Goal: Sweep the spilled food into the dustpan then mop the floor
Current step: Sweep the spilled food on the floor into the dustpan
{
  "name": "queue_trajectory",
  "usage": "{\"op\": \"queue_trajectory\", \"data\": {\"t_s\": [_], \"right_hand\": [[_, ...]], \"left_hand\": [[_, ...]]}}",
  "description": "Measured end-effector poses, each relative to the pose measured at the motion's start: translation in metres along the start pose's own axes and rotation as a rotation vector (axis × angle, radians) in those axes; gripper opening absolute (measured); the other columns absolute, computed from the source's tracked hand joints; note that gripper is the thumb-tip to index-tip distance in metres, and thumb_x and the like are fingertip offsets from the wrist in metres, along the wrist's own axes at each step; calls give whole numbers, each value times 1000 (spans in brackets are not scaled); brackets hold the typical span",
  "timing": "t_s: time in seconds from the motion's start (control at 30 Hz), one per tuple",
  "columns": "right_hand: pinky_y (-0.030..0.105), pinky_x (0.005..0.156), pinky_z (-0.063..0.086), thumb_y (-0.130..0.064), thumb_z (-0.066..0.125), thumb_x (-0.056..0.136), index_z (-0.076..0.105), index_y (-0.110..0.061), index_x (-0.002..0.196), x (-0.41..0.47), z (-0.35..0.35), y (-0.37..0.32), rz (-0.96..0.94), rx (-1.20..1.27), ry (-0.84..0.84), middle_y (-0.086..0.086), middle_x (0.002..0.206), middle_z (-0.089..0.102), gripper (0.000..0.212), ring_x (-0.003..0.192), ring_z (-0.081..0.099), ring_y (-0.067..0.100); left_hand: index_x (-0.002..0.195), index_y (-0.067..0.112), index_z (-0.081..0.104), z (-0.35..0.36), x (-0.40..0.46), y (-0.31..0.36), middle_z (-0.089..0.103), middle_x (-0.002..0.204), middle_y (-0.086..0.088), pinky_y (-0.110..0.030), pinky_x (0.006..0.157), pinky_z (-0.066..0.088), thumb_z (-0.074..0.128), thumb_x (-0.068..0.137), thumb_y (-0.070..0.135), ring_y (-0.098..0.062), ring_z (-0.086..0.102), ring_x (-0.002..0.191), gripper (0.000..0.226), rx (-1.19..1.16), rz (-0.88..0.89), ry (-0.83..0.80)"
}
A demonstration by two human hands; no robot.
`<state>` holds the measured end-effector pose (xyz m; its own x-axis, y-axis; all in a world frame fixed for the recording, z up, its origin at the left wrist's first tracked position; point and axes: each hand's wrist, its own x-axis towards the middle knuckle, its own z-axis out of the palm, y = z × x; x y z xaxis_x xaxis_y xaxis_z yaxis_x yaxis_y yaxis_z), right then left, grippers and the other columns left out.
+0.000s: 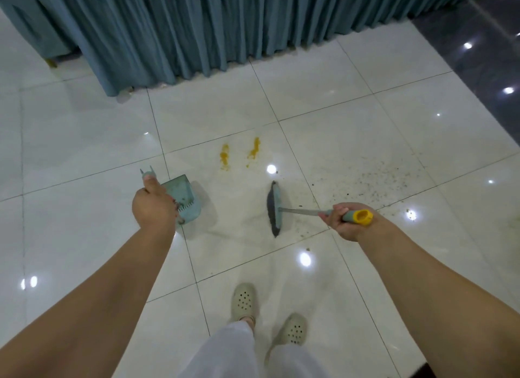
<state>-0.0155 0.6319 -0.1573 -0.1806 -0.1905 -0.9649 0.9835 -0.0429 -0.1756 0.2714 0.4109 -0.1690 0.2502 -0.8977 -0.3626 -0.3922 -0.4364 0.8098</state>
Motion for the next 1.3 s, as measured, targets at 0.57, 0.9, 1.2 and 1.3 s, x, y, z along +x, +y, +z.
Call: {"op": "queue_trajectory", "data": {"t_s": [0.57,0.9,1.2,1.3], "right_hand": [[15,28,39,4,38,94,39,2,121,-4,22,-9,60,42,-118,31,92,48,27,25,36,12],[16,27,38,9,37,91,43,-4,125,31,48,-46,63,95,-103,34,97,43,36,30,45,17],[15,27,34,1,38,95,32,2,142,43,-17,-174,-11,256,-70,35,95,43,47,27,40,13],[16,26,33,-1,33,97,30,0,144,38,-53,-212,-47,291,-67,35,98,41,47,22,45,17]], "left_hand": [[64,17,48,43,-2,45,52,57,-3,-25,45,36,27,97,55,-19,46,46,54,-24,96,-132],[64,15,50,81,-34,51,50,57,-3,-33,56,40,30,95,54,-20,45,50,53,-47,104,-130],[67,15,51,143,-100,48,52,59,-4,-28,46,39,29,98,51,-19,46,49,52,-9,109,-91],[67,16,51,163,-121,46,52,59,-4,-29,48,40,29,98,52,-20,47,50,52,-7,106,-83]]}}
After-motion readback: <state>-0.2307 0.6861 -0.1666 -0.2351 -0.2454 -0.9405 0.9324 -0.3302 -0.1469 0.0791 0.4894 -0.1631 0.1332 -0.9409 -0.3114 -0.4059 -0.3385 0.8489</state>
